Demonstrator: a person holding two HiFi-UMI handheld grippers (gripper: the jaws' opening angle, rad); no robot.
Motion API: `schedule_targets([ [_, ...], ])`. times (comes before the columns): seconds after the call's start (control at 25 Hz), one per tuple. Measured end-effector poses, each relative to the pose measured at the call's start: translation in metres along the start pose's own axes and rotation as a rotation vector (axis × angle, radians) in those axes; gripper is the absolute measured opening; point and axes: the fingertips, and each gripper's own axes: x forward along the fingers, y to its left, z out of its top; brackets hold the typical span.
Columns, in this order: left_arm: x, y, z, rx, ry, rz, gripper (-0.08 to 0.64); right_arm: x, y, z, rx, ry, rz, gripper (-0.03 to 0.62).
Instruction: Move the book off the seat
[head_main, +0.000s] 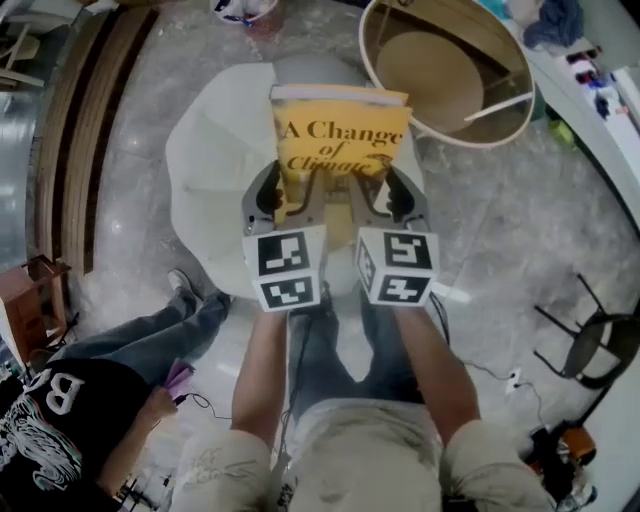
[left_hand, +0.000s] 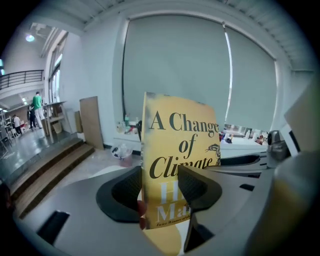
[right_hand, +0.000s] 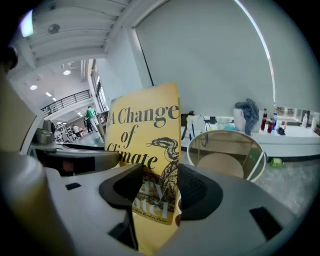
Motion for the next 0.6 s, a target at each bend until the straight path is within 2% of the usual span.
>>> schedule_targets([
  [0.36, -0.091, -0.042, 0.144, 0.027, -0.313, 0.184, 0.236, -0.088, -0.01, 0.147, -0.151, -0.244, 0.131, 0.224],
  [0.48, -0.127, -0.054, 0.167, 0.029, -0.391, 0.231, 0.233, -0.123, -0.003, 0.175, -0.201, -0.303, 0.166, 0.224],
  [0.6, -0.16, -0.063, 0.177, 0.005, -0.433, 0.262, 0.225, -0.159, 0.005, 0.194, -0.259, -0.354, 0.172, 0.224],
])
